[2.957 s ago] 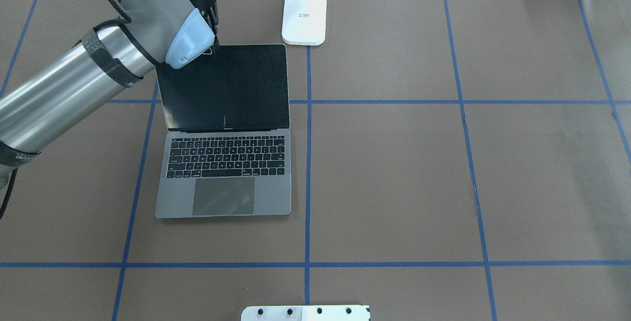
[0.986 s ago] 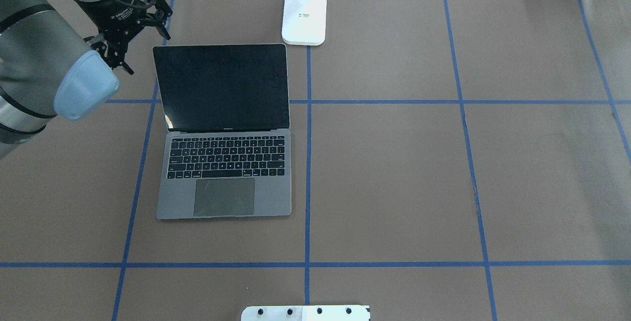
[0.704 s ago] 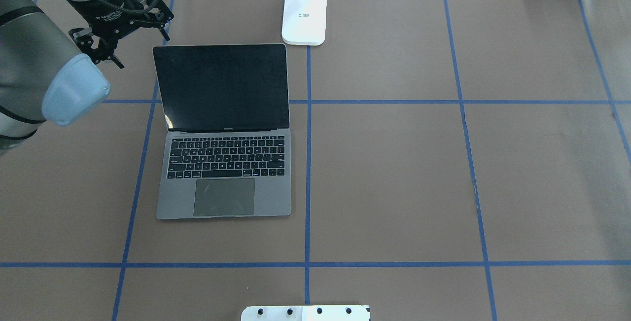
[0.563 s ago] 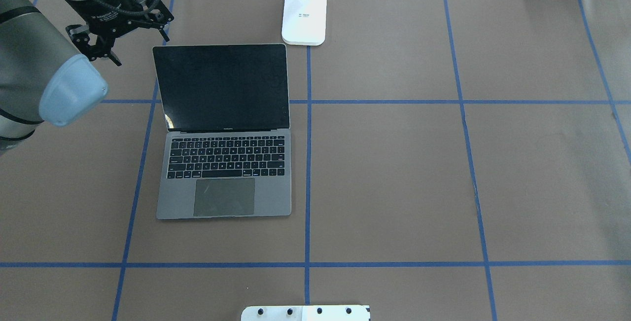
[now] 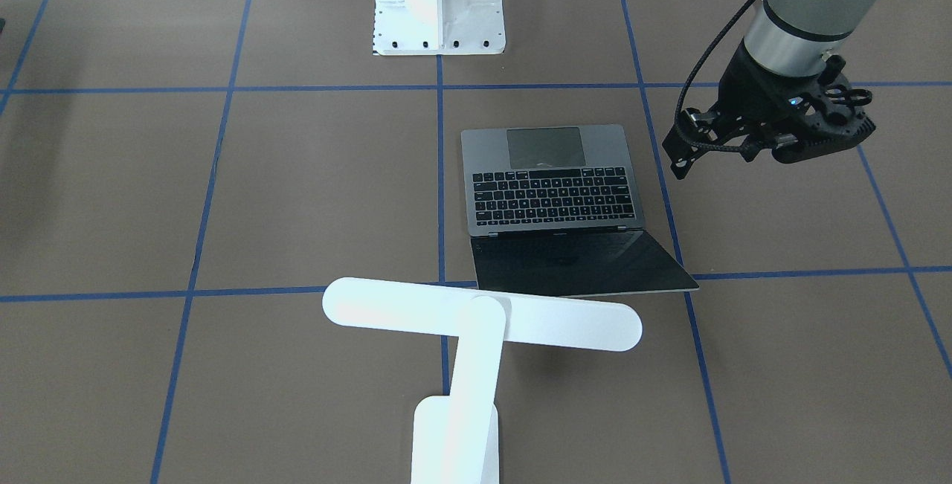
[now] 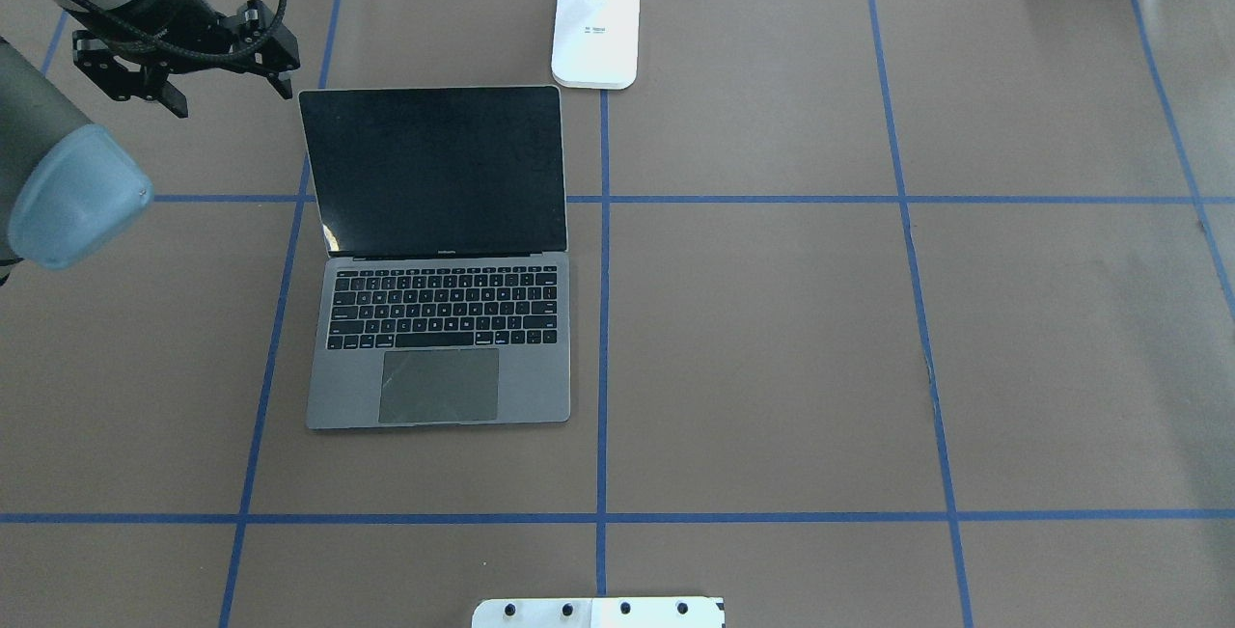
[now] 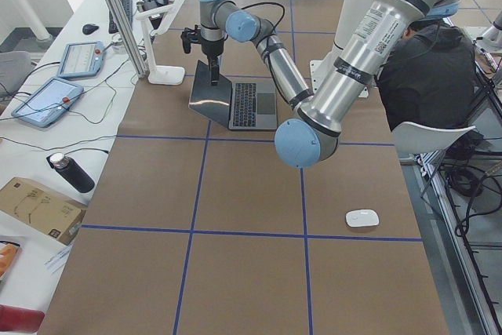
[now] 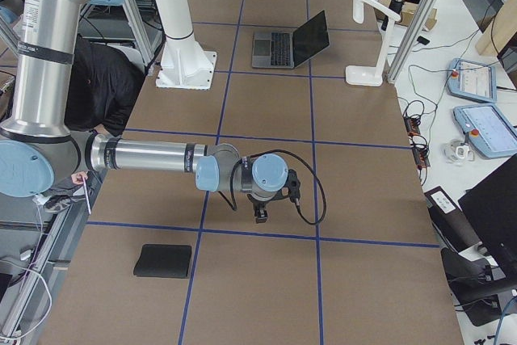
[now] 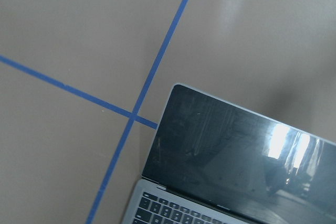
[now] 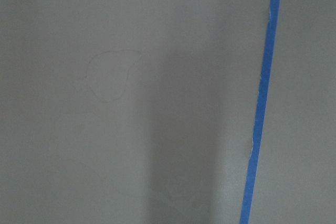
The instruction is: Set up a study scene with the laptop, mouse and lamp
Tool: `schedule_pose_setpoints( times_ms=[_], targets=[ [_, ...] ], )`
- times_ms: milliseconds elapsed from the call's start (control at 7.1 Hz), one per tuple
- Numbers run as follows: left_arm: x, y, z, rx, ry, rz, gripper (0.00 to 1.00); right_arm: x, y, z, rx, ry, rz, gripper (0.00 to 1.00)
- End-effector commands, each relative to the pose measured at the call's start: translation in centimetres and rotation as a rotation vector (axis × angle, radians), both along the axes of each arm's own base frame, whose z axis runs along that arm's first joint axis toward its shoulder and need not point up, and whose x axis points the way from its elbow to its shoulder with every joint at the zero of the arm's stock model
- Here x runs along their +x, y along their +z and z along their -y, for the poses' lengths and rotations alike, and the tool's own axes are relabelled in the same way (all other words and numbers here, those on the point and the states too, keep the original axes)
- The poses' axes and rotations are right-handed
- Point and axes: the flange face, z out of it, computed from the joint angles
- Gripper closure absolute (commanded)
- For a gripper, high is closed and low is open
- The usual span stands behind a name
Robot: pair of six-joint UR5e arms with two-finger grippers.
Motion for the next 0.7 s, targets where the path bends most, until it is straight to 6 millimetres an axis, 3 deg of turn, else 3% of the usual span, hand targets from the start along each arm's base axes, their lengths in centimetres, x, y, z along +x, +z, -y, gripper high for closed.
schedule_pose_setpoints(
  times_ms=[0,282,422,563],
  targets=[
    [0.1,0.1,-0.1,0.021,0.005,-0.009,0.00,-0.7,5.1,-1.4,0.077,-0.140,0.025,0.00],
    [-0.1,-0.1,0.1,0.055,0.008,-0.021,0.00,-1.1,9.8,-3.8,0.112,-0.249,0.053,0.01],
    [-0.4,0.2,0.0,0.106,0.064,-0.010,0.00,-1.6,10.4,-4.8,0.106,-0.276,0.060,0.01],
    [-1.0,3.0,-1.6,0.118,0.110,0.010,0.00,-1.7,11.1,-6.1,0.099,-0.296,0.064,0.01]
  ],
)
